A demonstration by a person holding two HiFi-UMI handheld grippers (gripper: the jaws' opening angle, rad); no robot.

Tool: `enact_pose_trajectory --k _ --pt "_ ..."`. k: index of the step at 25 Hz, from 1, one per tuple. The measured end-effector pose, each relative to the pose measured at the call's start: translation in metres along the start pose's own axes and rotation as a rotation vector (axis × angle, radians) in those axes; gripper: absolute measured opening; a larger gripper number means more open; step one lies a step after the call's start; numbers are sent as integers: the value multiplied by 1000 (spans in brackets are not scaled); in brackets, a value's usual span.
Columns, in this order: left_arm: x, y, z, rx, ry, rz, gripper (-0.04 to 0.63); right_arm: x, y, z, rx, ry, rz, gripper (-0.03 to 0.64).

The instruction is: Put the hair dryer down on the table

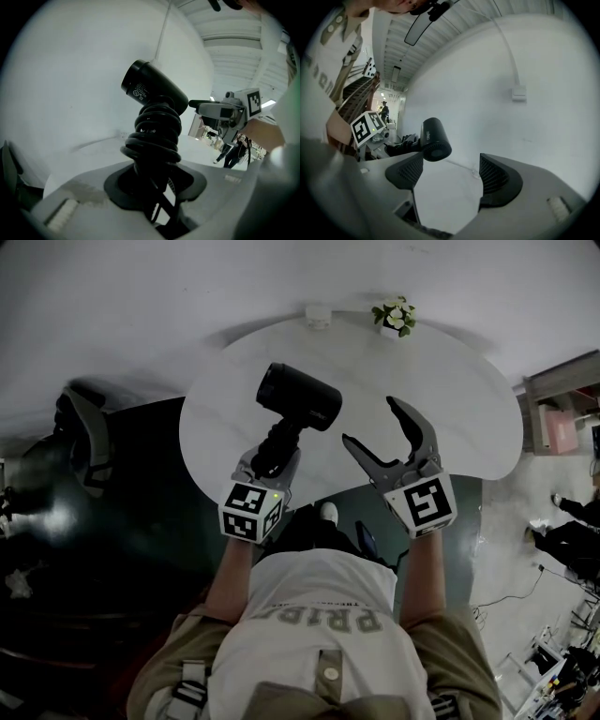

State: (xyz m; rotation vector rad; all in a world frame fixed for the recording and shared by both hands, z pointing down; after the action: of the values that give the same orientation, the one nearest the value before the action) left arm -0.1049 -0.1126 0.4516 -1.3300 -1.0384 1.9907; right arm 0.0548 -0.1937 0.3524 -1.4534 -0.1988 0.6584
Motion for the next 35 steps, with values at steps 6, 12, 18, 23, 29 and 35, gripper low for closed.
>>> enact_pose_trajectory --k 6,12,18,23,29,35 --pt "-12 -20 0 5 -33 82 138 -20 -17 19 85 73 66 390" --pt "-19 -32 -1 8 -60 138 138 -35 -28 33 182 119 145 397" --pt "-28 -41 -2 -4 -83 180 138 -50 -46 40 315 151 243 397" --pt "-35 -48 -2 -8 -96 213 138 -61 -60 42 315 173 290 397" --pt "-44 -56 -3 -13 -111 255 138 -71 -73 42 293 185 326 391" --pt "-48 -63 -1 4 -123 298 138 -78 -83 43 336 181 371 380"
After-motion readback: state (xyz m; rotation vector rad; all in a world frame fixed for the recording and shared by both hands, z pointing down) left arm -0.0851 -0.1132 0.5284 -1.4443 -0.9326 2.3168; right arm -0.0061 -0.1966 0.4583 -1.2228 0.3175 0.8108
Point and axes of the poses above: the fingertips, and each gripper's own axes: x backward along the fingers, z to its left, y out of its top, the point moved 5 cm from there along x, backward along the fingers, and after that the axes turned 3 degrees about -y, right-handed, at the moved point
